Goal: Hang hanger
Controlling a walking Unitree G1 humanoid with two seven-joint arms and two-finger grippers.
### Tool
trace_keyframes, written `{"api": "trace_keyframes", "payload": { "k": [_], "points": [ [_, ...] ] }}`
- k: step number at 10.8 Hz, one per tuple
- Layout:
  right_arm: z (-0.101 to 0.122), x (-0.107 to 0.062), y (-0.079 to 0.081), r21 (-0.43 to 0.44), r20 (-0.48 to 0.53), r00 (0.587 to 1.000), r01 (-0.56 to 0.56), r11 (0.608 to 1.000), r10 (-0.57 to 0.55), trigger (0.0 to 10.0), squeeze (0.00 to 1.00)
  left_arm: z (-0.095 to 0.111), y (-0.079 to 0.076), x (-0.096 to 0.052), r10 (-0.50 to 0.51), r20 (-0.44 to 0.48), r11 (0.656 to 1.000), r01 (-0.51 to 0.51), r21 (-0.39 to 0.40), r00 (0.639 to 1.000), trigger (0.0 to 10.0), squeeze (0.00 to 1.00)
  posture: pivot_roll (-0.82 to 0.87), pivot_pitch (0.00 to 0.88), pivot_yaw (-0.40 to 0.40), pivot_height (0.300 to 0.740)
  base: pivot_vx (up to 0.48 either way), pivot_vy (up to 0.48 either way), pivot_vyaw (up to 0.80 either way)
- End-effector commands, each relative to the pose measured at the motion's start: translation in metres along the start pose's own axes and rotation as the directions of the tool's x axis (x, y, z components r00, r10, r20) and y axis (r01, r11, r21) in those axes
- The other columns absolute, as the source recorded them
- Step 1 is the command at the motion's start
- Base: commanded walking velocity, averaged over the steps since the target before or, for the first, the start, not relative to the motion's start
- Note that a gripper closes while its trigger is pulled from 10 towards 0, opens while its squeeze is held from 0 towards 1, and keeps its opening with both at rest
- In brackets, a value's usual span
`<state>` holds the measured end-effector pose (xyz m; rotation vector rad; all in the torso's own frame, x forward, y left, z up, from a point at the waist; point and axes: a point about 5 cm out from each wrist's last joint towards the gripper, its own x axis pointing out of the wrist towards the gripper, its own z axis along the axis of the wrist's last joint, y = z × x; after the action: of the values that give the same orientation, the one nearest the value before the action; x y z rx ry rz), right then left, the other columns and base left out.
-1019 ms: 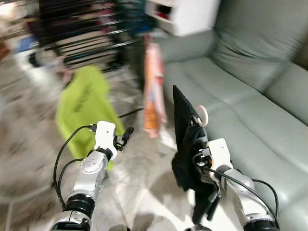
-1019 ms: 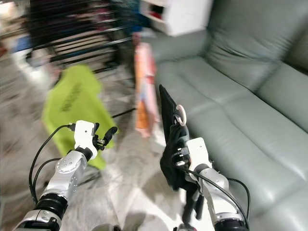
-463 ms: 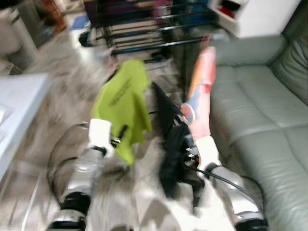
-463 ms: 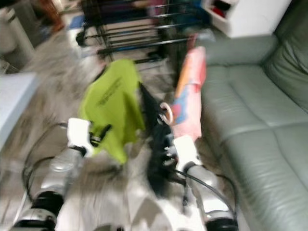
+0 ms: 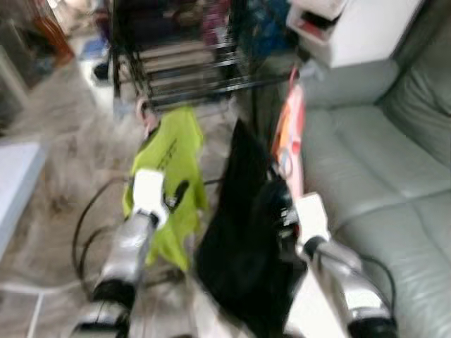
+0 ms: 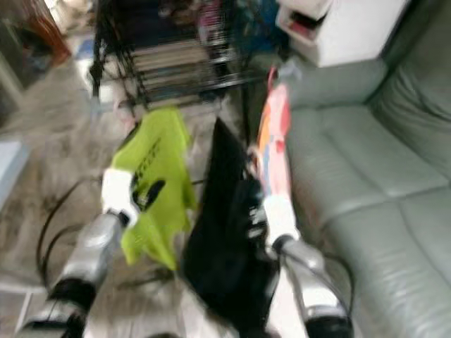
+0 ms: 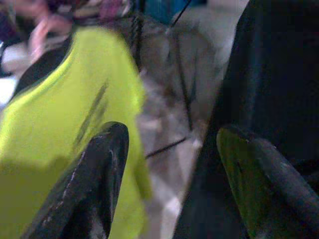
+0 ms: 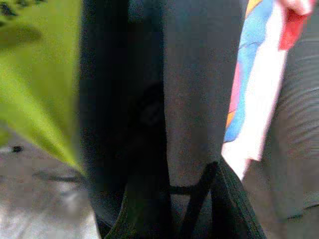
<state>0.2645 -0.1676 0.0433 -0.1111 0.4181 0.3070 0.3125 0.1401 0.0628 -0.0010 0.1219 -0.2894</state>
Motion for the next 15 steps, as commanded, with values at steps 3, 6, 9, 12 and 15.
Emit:
{"api": "trace_keyframes", "payload": {
  "k": [3, 6, 9, 12, 15],
  "points": [
    [0.019, 0.006, -0.008, -0.092, 0.097, 0.991, 0.095, 0.991, -0.086, 10.0, 0.0, -0.004, -0.007, -0.002, -0.019, -0.007, 1.0, 0.019, 0.002, 1.0, 10.0, 0.0, -0.1, 0.0, 0.059, 0.74, 0.356, 0.32, 0.0],
    [0.023, 0.01, -0.004, -0.091, 0.107, 0.992, 0.074, 0.993, -0.064, 10.0, 0.0, -0.003, -0.01, -0.002, -0.029, 0.0, 1.0, 0.029, 0.011, 1.0, 10.0, 0.0, -0.1, 0.0, 0.053, 0.74, 0.395, 0.205, 0.0],
    [0.022, 0.013, -0.004, -0.096, 0.101, 0.988, 0.123, 0.988, -0.113, 10.0, 0.0, -0.003, -0.013, -0.003, -0.039, -0.002, 0.999, 0.039, 0.012, 0.999, 10.0, 0.0, -0.09, 0.0, 0.055, 0.74, 0.476, 0.0, 0.0],
    [0.023, 0.019, -0.017, 0.029, 0.06, 0.979, 0.194, 0.98, -0.196, 10.0, 0.0, -0.005, -0.016, -0.004, -0.043, -0.013, 0.999, 0.043, -0.002, 0.999, 10.0, 0.0, -0.09, 0.0, 0.054, 0.74, 0.0, 0.0, 0.0],
    [0.045, 0.037, -0.03, 0.153, 0.014, 0.98, 0.192, 0.969, -0.197, 10.0, 0.0, -0.007, -0.017, -0.005, -0.049, -0.026, 0.999, 0.049, -0.002, 0.998, 10.0, 0.0, -0.08, 0.0, 0.051, 0.74, 0.0, 0.0, 0.0]
  ]
}}
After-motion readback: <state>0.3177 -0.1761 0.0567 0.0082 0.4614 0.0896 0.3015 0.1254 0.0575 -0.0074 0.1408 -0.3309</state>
